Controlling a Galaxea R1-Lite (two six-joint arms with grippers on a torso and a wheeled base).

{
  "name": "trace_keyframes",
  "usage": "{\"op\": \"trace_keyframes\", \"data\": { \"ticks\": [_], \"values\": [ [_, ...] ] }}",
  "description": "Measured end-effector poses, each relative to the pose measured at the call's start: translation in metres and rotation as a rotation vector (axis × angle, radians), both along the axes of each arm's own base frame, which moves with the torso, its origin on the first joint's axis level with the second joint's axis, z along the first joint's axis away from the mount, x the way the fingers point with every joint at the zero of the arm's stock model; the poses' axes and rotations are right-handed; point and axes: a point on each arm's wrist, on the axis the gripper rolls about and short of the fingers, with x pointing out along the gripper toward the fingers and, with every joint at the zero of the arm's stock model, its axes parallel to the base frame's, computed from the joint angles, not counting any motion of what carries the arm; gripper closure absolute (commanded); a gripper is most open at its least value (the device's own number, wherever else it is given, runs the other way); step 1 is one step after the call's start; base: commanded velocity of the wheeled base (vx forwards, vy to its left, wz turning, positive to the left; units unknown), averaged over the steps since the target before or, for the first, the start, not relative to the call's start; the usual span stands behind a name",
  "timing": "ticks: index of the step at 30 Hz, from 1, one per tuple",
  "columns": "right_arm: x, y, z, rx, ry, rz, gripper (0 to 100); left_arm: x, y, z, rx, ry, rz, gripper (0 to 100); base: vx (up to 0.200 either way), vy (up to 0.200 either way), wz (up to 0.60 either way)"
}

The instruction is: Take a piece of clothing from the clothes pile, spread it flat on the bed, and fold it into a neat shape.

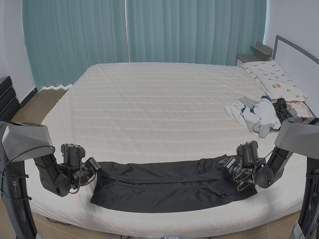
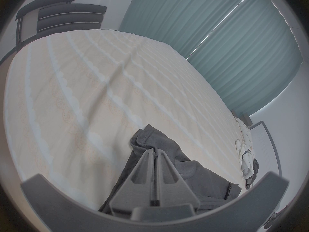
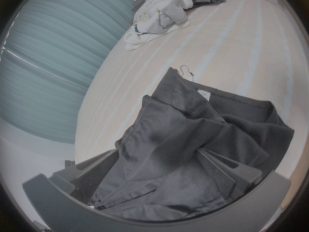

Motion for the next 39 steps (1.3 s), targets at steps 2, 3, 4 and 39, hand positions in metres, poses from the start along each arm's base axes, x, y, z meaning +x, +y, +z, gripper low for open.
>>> {"op": "trace_keyframes", "data": {
  "ticks": [2,3,4,39],
  "values": [
    [-0.001,0.001,-0.001,-0.006,0.002,-0.002,100,0.000,0.000,0.000,0.000,-0.001,0.000,100,0.000,0.000,0.00],
    [-0.002,0.001,-0.002,-0.009,0.006,-0.002,100,0.000,0.000,0.000,0.000,-0.001,-0.001,100,0.000,0.000,0.00],
    [-0.002,0.001,-0.002,-0.013,0.008,-0.003,100,0.000,0.000,0.000,0.000,-0.001,0.000,100,0.000,0.000,0.00],
    [0.056,-0.018,0.053,-0.063,-0.373,-0.018,100,0.051,0.011,0.042,0.107,-0.240,0.037,100,0.000,0.000,0.00]
  ]
}}
